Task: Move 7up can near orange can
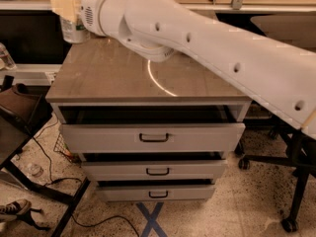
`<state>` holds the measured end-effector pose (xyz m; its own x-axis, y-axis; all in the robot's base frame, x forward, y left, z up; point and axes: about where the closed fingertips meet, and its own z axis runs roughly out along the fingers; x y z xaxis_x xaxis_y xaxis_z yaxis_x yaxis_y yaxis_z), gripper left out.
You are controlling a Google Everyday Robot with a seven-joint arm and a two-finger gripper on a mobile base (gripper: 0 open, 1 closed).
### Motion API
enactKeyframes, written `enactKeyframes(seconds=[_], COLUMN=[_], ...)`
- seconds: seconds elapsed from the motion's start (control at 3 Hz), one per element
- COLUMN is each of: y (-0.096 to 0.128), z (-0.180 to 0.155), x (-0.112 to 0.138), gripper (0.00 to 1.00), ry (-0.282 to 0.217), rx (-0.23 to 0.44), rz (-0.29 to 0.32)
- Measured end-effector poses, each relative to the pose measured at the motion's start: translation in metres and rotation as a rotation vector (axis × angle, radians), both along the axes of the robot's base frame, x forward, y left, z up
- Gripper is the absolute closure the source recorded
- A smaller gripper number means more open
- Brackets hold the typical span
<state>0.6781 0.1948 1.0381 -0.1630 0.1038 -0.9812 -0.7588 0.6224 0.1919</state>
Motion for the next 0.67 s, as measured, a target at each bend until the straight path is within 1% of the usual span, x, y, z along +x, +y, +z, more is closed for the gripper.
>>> enactKeyframes(seconds=[0.33, 0.67], y=[0.029, 0.093], z=[-0.005, -0.043], x=[0.022, 0.067], gripper=[1.0, 1.0], ry=[0.048, 0.084], rx=[0.004, -0.061], rz=[0.002, 0.019])
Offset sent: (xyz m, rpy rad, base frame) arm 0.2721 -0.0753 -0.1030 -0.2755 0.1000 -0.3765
